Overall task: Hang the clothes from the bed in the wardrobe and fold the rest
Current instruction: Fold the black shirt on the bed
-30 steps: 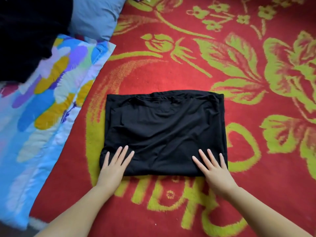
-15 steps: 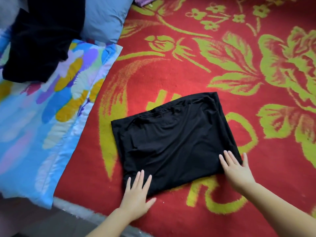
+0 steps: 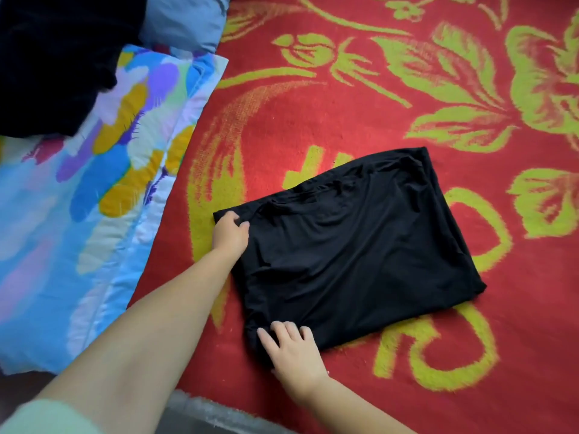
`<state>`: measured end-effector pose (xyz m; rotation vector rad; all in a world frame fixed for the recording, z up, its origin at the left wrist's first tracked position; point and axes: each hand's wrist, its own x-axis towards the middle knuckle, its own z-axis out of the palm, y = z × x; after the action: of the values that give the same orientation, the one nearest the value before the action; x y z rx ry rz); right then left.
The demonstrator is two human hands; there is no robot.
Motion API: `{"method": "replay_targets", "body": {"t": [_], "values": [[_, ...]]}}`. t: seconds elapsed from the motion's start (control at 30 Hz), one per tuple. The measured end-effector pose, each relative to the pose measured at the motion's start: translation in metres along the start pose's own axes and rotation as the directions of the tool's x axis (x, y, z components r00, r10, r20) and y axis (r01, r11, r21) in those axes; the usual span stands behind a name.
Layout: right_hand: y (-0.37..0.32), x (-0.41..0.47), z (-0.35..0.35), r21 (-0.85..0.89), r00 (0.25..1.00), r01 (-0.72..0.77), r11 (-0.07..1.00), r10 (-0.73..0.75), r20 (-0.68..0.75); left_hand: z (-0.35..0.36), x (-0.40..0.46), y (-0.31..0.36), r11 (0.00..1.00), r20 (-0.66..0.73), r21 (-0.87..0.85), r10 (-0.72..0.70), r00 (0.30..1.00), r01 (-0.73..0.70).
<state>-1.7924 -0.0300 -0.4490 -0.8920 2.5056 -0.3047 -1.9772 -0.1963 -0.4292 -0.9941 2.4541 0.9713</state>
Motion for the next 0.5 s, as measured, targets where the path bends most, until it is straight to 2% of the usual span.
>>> {"method": "replay_targets", "body": {"t": [0.07,0.13,0.23,0.3,0.37,0.5], "values": [[0.004,0.003,0.006,-0.028,0.993,-0.015,0.999,0.011,-0.117,-0.004,0.004,-0.006,0.992,-0.116,-0.073,0.093,0.989,-0.101],[0.012,0.003,0.013,-0.039,0.984,0.039,0.998,-0.046,-0.17,-0.008,0.009,-0.018,0.987,-0.184,-0.084,0.12,0.975,-0.138],[0.021,0.001,0.015,-0.025,0.983,0.101,0.995,-0.103,-0.154,-0.009,0.022,-0.031,0.998,-0.189,0.011,0.064,0.98,-0.063],[0.016,0.0,0.013,-0.011,0.993,0.055,0.998,-0.056,-0.106,-0.008,0.026,-0.033,0.997,-0.178,0.078,-0.004,0.984,0.018],[0.006,-0.004,0.015,-0.006,0.998,-0.012,1.0,0.011,-0.06,-0.011,0.022,-0.029,0.994,-0.119,0.083,-0.054,0.991,0.065],[-0.01,-0.002,0.008,0.059,0.99,-0.138,0.989,0.14,-0.03,-0.024,0.023,-0.028,0.996,0.155,0.03,-0.084,0.984,0.08]]}}
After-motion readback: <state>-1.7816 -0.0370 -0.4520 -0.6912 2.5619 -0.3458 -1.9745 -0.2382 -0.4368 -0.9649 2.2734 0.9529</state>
